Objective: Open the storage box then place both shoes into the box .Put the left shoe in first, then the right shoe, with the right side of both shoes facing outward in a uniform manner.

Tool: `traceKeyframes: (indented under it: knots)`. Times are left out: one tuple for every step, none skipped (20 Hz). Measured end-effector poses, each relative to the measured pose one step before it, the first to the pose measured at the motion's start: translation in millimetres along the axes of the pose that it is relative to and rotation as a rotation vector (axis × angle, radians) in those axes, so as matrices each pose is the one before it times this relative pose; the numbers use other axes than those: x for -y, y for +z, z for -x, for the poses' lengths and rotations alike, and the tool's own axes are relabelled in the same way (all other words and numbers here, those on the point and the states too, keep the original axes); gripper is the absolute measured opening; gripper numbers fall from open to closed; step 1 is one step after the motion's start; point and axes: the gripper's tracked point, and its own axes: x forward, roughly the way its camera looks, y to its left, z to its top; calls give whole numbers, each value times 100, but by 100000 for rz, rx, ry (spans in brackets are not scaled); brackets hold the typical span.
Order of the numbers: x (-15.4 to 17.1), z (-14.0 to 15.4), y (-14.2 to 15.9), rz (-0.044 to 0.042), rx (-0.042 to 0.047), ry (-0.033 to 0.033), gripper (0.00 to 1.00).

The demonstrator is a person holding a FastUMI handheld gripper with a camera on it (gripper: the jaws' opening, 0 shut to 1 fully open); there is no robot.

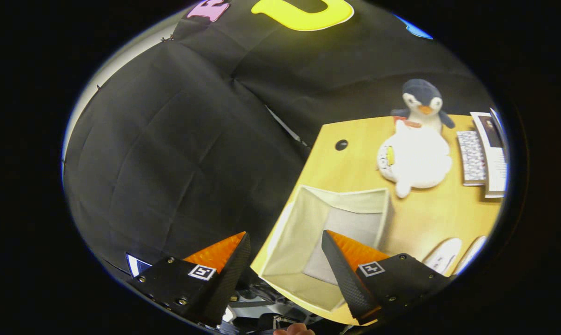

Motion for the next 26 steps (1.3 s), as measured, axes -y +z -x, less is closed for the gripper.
traceKeyframes:
  knots:
    - [1464,1252,-471,679,-458,-2920,95]
    - [1427,941,-764,541,-431,-3529,96]
    - [1522,1038,-626,801,-517,-2973,96]
    - [1357,716,-794,582,-766,-2862,96]
    - [1599,621,-656,349,-662,-2853,96]
    - [1459,773,-908,94,-1064,-2624,96]
    - [1330,665,-692,-548,-1091,-1870,96]
    - [1104,604,-942,-252,-1430,-2011,96]
    - [1327,426,-727,403,-1620,-2311,96]
    - [1228,320,-789,747,-1132,-2080,96]
    - [1219,304,-876,885,-1788,-2177,96]
    - [874,217,-1114,967,-2417,-1667,96]
    - [709,255,-1078,873,-2368,-1034,96]
    - [594,-54,-1235,1053,-2987,-1355,96]
    - [577,-136,-1162,1165,-3333,-1222,96]
    - [538,-257,-1246,1271,-3141,-1304,96]
    - [603,-366,-1073,1764,-3580,-1842,96]
    - [601,-742,-979,1895,-3267,-1909,96]
    - [546,-678,-687,1655,-2702,-1860,96]
    - [434,-804,-688,1480,-2570,-1788,96]
    - [622,-776,-221,915,-1675,-1995,96]
    - [434,-753,-58,407,-1267,-1753,96]
    - [415,-704,97,236,-1062,-993,96]
    - [216,-878,-149,-39,-1210,-1088,96]
    - [293,-589,5,-115,-1586,-1036,96]
    - [186,-696,0,-320,-1259,-646,96]
